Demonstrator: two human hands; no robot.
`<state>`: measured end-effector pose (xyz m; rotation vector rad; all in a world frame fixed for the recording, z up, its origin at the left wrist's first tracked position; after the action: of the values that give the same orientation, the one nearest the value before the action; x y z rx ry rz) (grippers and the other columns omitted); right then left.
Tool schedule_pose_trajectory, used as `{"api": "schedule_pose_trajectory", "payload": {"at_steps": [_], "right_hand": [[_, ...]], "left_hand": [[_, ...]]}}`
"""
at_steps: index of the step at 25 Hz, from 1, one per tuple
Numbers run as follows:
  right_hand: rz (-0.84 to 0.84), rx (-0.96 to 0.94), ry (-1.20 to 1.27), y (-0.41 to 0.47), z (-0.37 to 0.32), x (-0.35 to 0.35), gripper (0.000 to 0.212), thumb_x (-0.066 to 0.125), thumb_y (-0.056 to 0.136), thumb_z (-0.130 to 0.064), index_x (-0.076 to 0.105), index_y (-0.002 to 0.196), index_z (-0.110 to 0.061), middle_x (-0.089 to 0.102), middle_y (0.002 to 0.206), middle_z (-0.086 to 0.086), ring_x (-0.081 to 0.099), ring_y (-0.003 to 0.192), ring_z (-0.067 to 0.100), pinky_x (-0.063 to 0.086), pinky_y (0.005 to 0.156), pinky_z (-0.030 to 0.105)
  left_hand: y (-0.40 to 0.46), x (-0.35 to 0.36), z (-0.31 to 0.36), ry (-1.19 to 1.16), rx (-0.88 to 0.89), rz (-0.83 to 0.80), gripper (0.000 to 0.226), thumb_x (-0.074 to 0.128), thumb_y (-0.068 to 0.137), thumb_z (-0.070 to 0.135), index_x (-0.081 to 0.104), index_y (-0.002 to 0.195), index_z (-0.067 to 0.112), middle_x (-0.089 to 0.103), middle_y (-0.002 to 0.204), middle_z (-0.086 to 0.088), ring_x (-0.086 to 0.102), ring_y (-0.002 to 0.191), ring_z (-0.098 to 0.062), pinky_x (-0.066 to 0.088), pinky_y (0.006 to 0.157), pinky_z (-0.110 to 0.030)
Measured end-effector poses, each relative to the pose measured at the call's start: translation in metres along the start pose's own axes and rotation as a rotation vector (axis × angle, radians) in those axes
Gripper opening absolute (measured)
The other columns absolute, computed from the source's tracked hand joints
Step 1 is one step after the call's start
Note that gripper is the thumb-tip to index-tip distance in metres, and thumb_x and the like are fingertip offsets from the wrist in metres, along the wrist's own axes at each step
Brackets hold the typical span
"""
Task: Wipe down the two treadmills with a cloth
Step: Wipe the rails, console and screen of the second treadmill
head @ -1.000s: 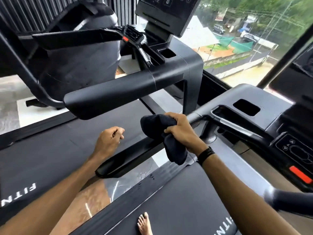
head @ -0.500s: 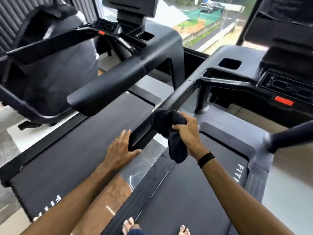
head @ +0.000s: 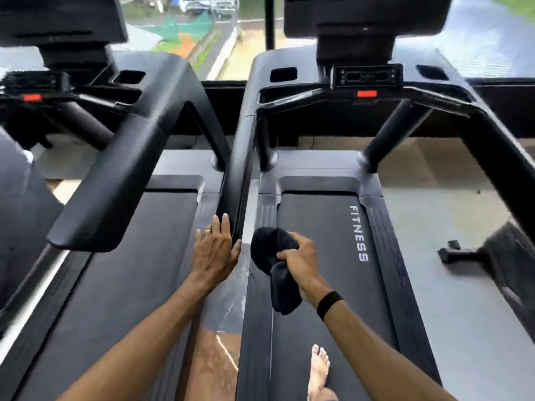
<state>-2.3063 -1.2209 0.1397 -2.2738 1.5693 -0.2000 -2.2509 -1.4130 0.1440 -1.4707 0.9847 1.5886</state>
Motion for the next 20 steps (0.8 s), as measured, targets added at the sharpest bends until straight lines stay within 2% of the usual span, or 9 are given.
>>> {"api": "schedule_pose_trajectory", "payload": {"at_steps": [3,7,10,12,14,16,18,20], "right_hand": [[0.082,-0.041,0.016,-0.002,-0.01,-0.007,0.035,0.055,0.078,0.012,0.069,0.099,-0.012,0.071,0.092,0.012,0.067,0.087,0.028,0.06,0.081,0.045],[0.114,-0.062,0.058,0.003,-0.02,0.001,0.032,0.054,0.078,0.012,0.068,0.096,-0.012,0.07,0.093,0.017,0.068,0.093,0.038,0.06,0.079,0.05],[0.103,-0.019,0.161,0.003,-0.013,0.013,0.029,0.055,0.084,0.01,0.067,0.096,-0.013,0.07,0.094,0.016,0.07,0.089,0.035,0.059,0.08,0.054],[0.127,-0.002,0.341,0.006,-0.004,0.018,0.024,0.057,0.088,0.004,0.068,0.101,-0.012,0.071,0.096,0.016,0.07,0.084,0.03,0.058,0.081,0.056],[0.135,-0.004,0.595,0.005,0.007,0.031,0.021,0.06,0.092,-0.006,0.069,0.111,-0.01,0.073,0.102,0.016,0.07,0.089,0.031,0.059,0.085,0.052],[0.116,0.053,0.775,0.0,0.024,0.064,0.029,0.063,0.094,-0.027,0.067,0.116,-0.009,0.073,0.106,0.016,0.069,0.095,0.03,0.056,0.088,0.045],[0.049,0.144,0.8,-0.004,0.037,0.115,0.055,0.058,0.091,-0.055,0.064,0.123,-0.01,0.072,0.112,0.016,0.068,0.104,0.028,0.055,0.092,0.04],[-0.006,0.166,0.78,0.001,0.04,0.154,0.071,0.052,0.087,-0.07,0.052,0.14,-0.023,0.066,0.128,0.009,0.063,0.119,0.022,0.052,0.101,0.038]], "left_hand": [[0.005,-0.005,0.004,0.033,0.072,-0.024,0.077,0.065,0.089,0.039,0.035,0.147,-0.002,0.048,0.144,-0.024,0.059,0.119,-0.039,0.044,0.102,-0.05],[0.007,-0.005,0.006,0.083,0.096,-0.057,0.083,0.07,0.079,0.025,0.031,0.146,-0.003,0.051,0.136,-0.02,0.06,0.114,-0.036,0.047,0.098,-0.044],[0.007,-0.007,0.003,0.052,0.14,-0.122,0.09,0.071,0.073,0.018,0.026,0.149,-0.002,0.048,0.139,-0.019,0.056,0.117,-0.036,0.045,0.1,-0.041],[0.008,-0.009,-0.002,-0.011,0.173,-0.2,0.093,0.069,0.07,0.012,0.024,0.15,0.001,0.044,0.143,-0.018,0.054,0.119,-0.037,0.046,0.098,-0.041],[0.008,-0.014,-0.011,-0.178,0.178,-0.282,0.093,0.066,0.066,0.003,0.029,0.152,0.004,0.042,0.15,-0.019,0.05,0.127,-0.04,0.047,0.101,-0.043],[0.012,-0.021,-0.025,-0.404,0.132,-0.276,0.086,0.061,0.064,-0.003,0.045,0.147,0.01,0.046,0.149,-0.018,0.052,0.131,-0.035,0.047,0.105,-0.044],[0.018,-0.03,-0.037,-0.59,0.083,-0.195,0.07,0.056,0.065,-0.004,0.062,0.133,0.011,0.056,0.14,-0.015,0.06,0.122,-0.026,0.051,0.101,-0.044],[0.022,-0.033,-0.043,-0.679,0.06,-0.137,0.055,0.055,0.069,-0.008,0.072,0.117,0.012,0.066,0.127,-0.012,0.068,0.106,-0.017,0.057,0.093,-0.037]]}}
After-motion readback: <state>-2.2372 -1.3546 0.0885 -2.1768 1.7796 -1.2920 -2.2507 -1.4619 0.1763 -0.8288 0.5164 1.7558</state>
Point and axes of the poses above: each hand's wrist, its own y-axis towards the middle knuckle, its own x-axis out of the palm, z = x × y, the point moved 8 cm from there along y, towards the middle knuckle
